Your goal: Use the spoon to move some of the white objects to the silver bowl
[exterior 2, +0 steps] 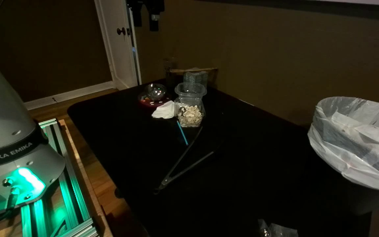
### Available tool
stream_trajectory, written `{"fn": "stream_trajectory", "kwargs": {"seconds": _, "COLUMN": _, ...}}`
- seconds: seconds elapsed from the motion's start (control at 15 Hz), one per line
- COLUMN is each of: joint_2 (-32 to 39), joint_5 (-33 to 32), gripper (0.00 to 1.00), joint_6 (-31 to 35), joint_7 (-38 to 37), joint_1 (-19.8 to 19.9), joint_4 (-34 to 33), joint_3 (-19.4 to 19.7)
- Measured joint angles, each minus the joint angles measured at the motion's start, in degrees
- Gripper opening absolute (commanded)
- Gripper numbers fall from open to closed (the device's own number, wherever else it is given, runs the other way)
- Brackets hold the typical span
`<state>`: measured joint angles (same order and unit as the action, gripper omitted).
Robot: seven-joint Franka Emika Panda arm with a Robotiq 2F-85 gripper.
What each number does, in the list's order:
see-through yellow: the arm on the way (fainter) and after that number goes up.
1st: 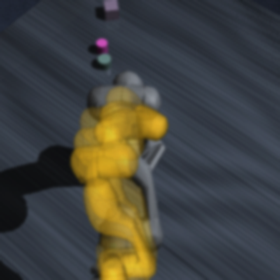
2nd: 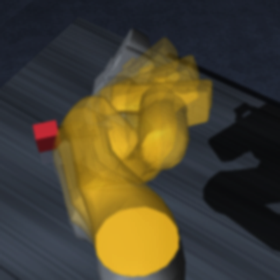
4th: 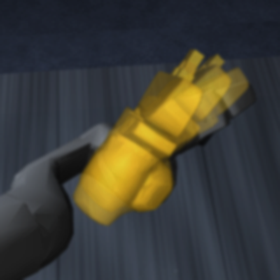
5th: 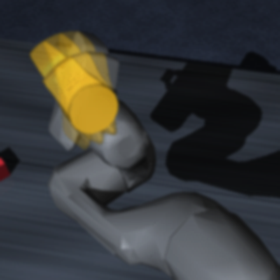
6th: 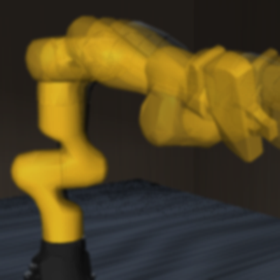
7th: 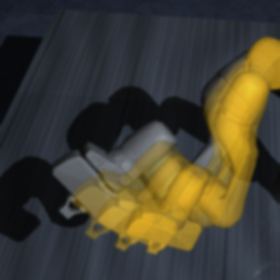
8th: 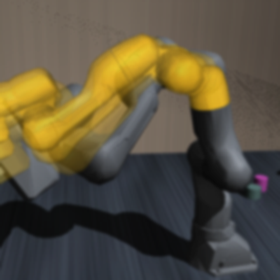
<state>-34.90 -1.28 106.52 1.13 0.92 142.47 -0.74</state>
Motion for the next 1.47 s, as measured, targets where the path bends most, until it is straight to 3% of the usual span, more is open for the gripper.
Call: {"fn": "stream_trajectory", "kwargs": {"seconds": 1.47, "joint_2": 0.5, "joint_5": 0.0, "gripper": 1.00, "joint_6": 0.3, "joint_7": 0.1, "joint_1": -0.1, "joint_4": -0.2, "joint_3": 0.0}}
